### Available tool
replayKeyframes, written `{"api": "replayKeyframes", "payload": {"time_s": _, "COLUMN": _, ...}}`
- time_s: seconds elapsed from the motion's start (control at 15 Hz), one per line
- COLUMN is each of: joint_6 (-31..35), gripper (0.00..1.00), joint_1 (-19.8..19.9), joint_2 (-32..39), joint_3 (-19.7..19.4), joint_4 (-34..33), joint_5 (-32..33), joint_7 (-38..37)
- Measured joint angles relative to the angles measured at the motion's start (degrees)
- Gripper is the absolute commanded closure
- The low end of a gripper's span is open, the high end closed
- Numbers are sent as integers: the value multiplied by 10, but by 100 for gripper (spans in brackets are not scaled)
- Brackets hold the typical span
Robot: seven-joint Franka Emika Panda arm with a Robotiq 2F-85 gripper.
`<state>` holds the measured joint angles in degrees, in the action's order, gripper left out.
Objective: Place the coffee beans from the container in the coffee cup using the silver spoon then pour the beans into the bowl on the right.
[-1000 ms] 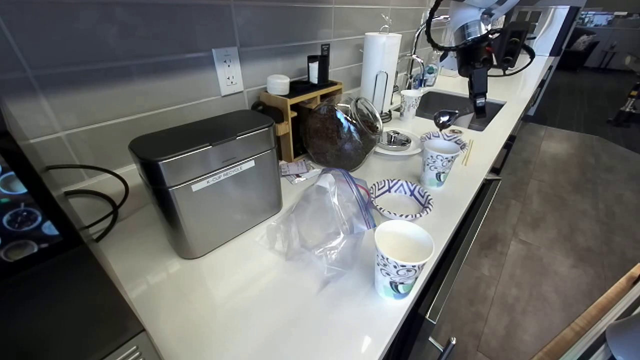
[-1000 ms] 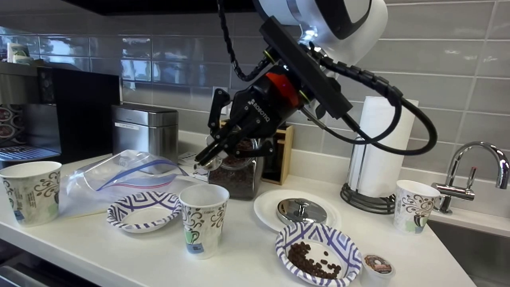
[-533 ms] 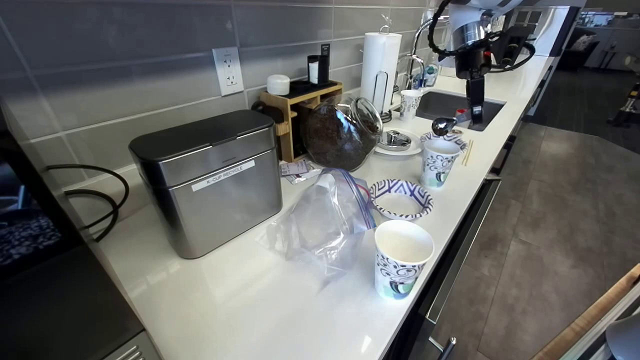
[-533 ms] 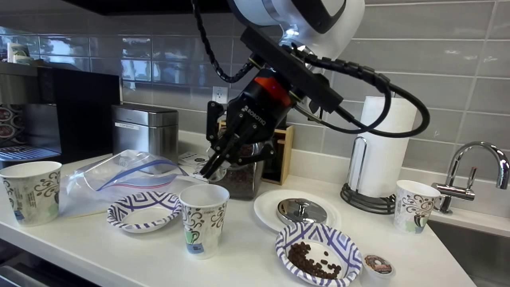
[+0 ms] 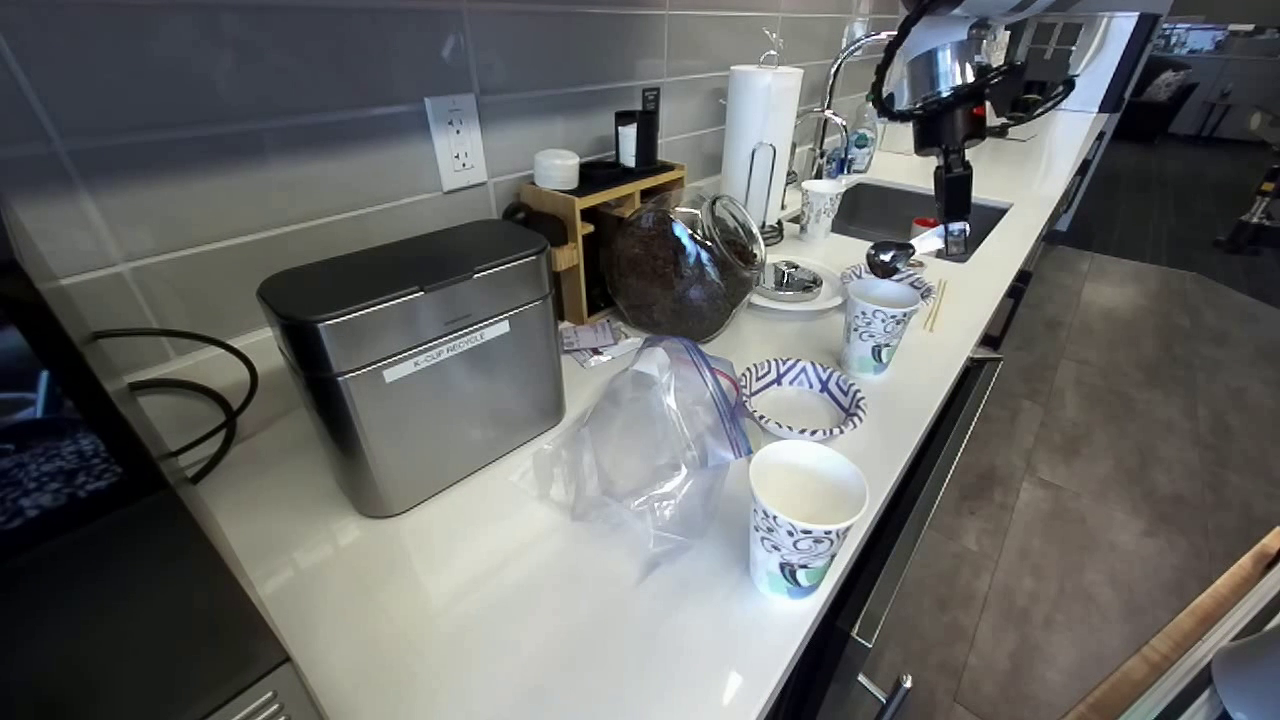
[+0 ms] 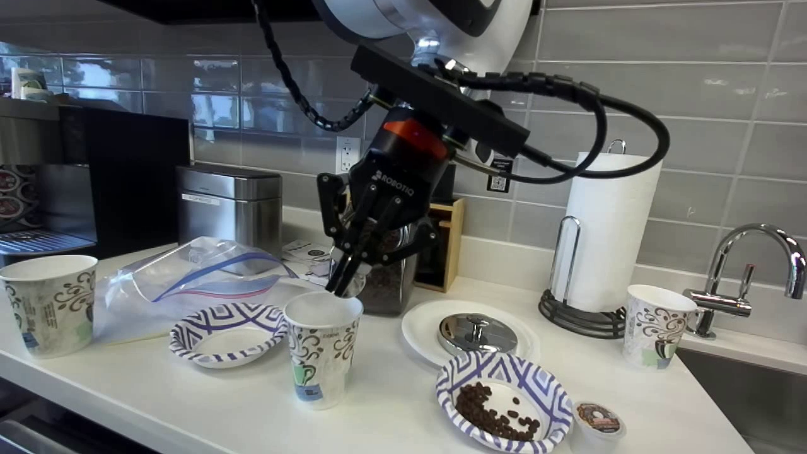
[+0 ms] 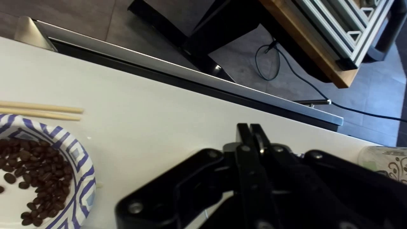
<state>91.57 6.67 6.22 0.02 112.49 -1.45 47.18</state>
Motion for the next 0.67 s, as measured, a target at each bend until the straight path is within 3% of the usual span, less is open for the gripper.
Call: {"api": "replayKeyframes", "payload": {"time_s": 0.67, "joint_6": 102, "gripper": 99, "joint_1": -29, "joint_2": -99, "joint_3": 0, "joint_4": 106, "joint_5": 42, "joint_7": -22}}
